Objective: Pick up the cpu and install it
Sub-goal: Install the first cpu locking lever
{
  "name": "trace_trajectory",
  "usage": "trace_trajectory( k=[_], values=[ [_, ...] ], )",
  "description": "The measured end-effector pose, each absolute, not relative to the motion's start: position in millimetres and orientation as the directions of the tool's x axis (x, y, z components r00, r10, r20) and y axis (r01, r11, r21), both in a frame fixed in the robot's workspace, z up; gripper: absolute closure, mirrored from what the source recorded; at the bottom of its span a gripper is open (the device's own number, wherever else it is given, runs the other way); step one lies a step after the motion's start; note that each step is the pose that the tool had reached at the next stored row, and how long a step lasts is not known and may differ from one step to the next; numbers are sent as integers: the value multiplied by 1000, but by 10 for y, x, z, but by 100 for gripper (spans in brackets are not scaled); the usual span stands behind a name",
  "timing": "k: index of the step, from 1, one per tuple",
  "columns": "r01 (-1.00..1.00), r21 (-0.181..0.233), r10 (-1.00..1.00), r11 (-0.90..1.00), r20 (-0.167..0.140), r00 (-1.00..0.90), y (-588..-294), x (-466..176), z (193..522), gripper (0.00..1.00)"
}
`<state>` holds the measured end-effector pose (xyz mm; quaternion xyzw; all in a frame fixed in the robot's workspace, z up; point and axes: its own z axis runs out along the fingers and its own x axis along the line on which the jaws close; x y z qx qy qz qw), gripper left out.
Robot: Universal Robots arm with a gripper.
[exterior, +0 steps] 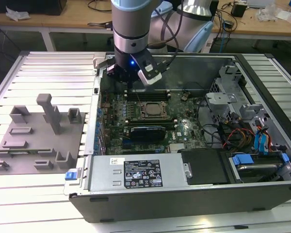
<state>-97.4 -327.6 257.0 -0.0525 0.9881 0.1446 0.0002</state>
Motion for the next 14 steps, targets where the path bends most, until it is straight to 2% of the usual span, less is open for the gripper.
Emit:
trace_trajectory(
  k=[4, 6, 14],
  values=[
    [-98, 316, -103, 944, -1, -995, -3317, -921, 2557, 89],
    [-93, 319, -103, 943, 13, -995, -3358, -900, 2554, 89],
    [-92, 319, -102, 943, 15, -995, -3387, -797, 2552, 89]
  ],
)
